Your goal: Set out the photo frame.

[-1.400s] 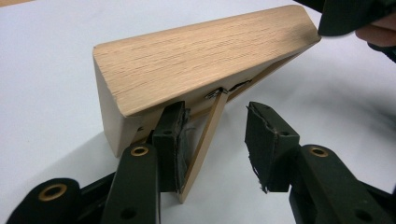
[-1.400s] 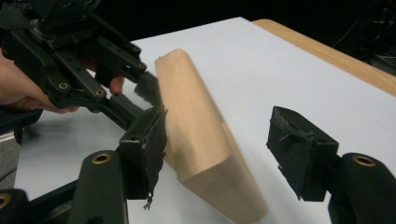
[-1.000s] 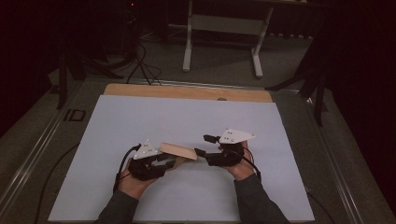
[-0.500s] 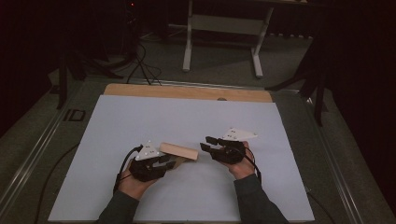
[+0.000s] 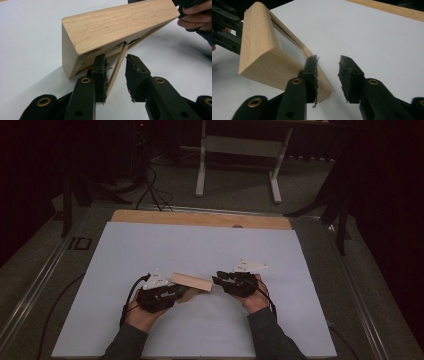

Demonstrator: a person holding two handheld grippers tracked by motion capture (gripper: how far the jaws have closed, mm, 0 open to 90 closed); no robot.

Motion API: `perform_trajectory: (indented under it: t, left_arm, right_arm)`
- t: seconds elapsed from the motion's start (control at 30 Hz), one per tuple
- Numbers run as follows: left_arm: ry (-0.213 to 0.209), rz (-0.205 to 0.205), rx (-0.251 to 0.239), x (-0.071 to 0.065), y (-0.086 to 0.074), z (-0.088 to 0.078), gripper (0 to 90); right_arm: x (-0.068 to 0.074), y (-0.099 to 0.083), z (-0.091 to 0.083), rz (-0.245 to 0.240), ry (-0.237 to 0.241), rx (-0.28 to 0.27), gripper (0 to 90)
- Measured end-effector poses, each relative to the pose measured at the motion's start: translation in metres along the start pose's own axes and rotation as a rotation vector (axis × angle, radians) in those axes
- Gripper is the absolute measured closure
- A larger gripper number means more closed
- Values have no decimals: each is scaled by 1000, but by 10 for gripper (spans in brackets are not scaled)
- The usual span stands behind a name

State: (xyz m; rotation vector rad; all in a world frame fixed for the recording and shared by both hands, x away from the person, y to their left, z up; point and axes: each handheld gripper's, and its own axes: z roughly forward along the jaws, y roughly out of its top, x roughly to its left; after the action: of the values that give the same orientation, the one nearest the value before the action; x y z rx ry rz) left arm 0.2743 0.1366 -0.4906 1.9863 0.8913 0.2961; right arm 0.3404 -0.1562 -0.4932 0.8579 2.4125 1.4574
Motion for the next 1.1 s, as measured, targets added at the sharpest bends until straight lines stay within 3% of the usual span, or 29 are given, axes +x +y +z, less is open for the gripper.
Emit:
perform_trajectory:
  t: [0.3, 0.43, 0.63, 1.1]
  left_arm:
    - [6, 2, 6, 1, 0, 2, 724]
    - [17, 9, 9, 0, 0, 4, 784]
    - [48, 21, 28, -1, 0, 9, 892]
    - [64, -20, 17, 4, 1, 12, 897]
  right_arm:
    - [3, -3, 9, -19, -21, 6, 842]
    - [5, -3, 9, -27, -22, -5, 892]
    - [10, -3, 12, -42, -8, -12, 897]
    - [8, -4, 13, -38, 13, -16, 898]
